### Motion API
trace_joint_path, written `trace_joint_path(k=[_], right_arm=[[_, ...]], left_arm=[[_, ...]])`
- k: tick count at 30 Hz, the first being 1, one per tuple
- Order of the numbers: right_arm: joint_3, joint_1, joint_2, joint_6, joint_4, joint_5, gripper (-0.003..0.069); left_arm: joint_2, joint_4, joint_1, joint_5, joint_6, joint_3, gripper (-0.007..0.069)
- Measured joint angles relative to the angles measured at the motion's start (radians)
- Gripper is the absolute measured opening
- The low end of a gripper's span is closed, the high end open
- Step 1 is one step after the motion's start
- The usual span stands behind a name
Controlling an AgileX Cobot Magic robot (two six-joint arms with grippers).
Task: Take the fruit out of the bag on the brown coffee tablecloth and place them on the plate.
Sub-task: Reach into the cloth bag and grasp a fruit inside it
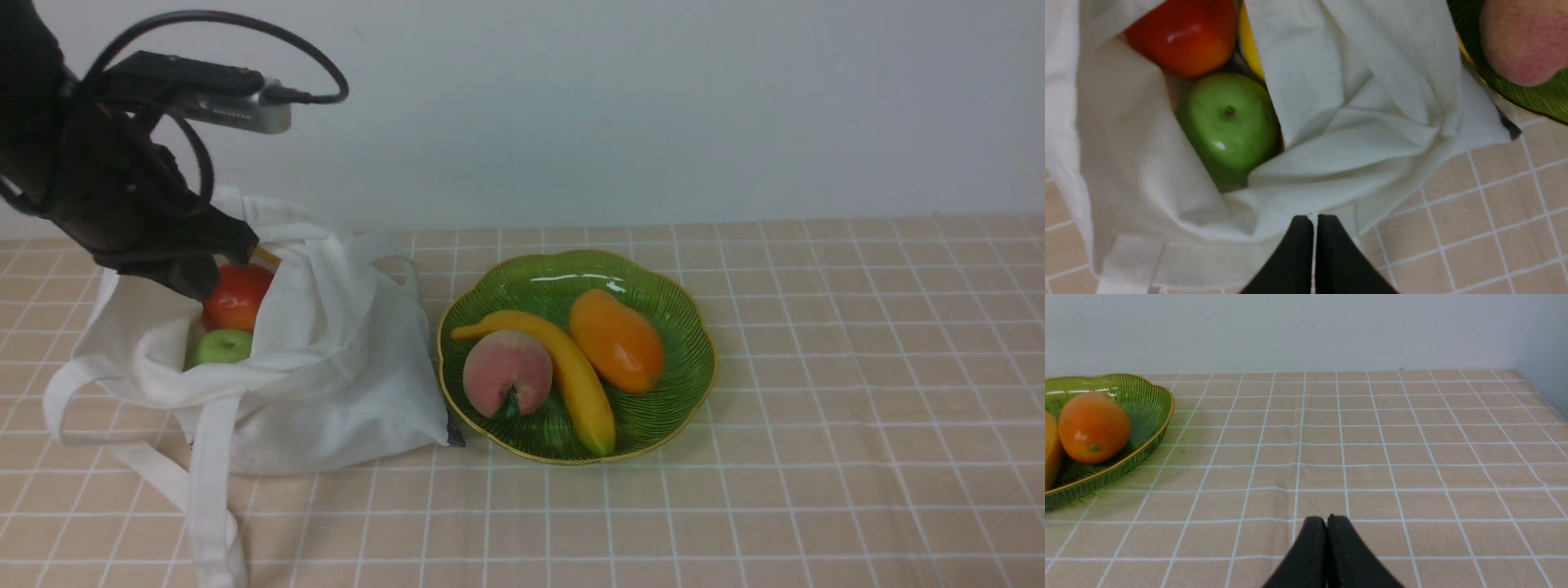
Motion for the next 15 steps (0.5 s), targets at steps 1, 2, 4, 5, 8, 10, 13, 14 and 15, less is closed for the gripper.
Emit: trace_joint_path(k=[1, 2, 4, 5, 8, 10, 13, 14, 15], right_arm=[[0.000, 0.000, 0.000, 0.000, 0.000, 0.000, -0.0014], [0.000, 0.000, 0.000, 0.000, 0.000, 0.000, -0.0014], [0.000, 0.000, 0.000, 0.000, 0.000, 0.000, -0.0014], [0.000, 0.000, 0.000, 0.000, 0.000, 0.000, -0.0014], [0.000, 0.000, 0.000, 0.000, 0.000, 0.000, -0.0014], [0.000, 0.000, 0.000, 0.000, 0.000, 0.000, -0.0014], [0.000, 0.000, 0.000, 0.000, 0.000, 0.000, -0.0014], [0.000, 0.000, 0.000, 0.000, 0.000, 0.000, -0.0014], [0.000, 0.000, 0.000, 0.000, 0.000, 0.000, -0.0014]], left_arm=[[0.050, 0.019, -0.001, 0.002, 0.000, -0.025, -0.0008], [0.104, 0.035, -0.001, 0.003, 0.000, -0.047, -0.0006], [0.148, 0.049, -0.001, 0.003, 0.000, -0.063, 0.0000], [0.183, 0.056, -0.001, 0.004, 0.000, -0.075, 0.0012], [0.246, 0.076, -0.001, 0.004, 0.000, -0.104, 0.0064], [0.282, 0.093, -0.001, 0.001, 0.000, -0.118, 0.0125], [0.311, 0.125, -0.002, -0.006, -0.002, -0.122, 0.0240], [0.319, 0.135, -0.002, -0.008, -0.003, -0.124, 0.0285], [0.326, 0.142, -0.002, -0.013, -0.004, -0.125, 0.0321]])
